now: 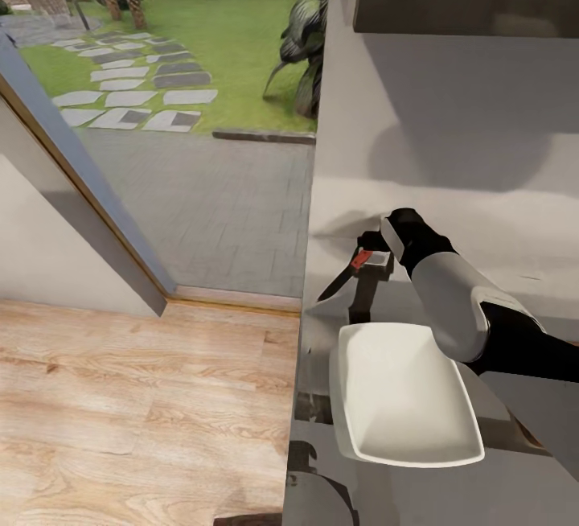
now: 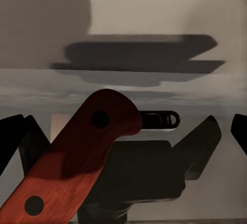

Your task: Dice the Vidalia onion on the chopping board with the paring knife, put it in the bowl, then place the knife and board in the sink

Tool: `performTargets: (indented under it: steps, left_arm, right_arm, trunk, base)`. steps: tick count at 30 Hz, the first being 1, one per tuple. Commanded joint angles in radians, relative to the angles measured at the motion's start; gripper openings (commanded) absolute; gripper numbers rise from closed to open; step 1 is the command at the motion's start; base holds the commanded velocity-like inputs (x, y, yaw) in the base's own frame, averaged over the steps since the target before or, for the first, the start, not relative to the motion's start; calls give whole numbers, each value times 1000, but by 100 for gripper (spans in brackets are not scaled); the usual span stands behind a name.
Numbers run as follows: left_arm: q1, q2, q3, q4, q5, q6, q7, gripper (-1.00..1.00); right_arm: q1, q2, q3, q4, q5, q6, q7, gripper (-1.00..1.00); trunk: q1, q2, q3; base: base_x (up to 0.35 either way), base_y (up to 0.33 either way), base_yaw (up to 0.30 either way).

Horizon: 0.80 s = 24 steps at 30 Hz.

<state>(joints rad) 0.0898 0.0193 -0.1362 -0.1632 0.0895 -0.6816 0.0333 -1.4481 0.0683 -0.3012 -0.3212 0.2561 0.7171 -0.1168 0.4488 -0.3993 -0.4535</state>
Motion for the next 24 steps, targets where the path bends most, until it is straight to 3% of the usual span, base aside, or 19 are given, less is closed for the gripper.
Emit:
performTargets:
  steps: [1,11,24]
  left_arm:
    - [1,1,-9,-2,8,-1,3,100]
    - [1,1,-10,-2,8,-1,3,100]
    - [1,1,-10,-2,7,-1,3,100]
  right_arm:
    - [0,1,-4,70,35,5,-3,100]
    - [0,1,-4,70,36,5,-4,100]
    - [0,1,-4,70,35,5,-4,100]
  trunk:
    - [1,-1,-2]
    - [1,-1,-1]
    - [1,-1,11]
  base:
    - [0,0,0]
    - [-60,0,-7]
    - [-3,0,-155]
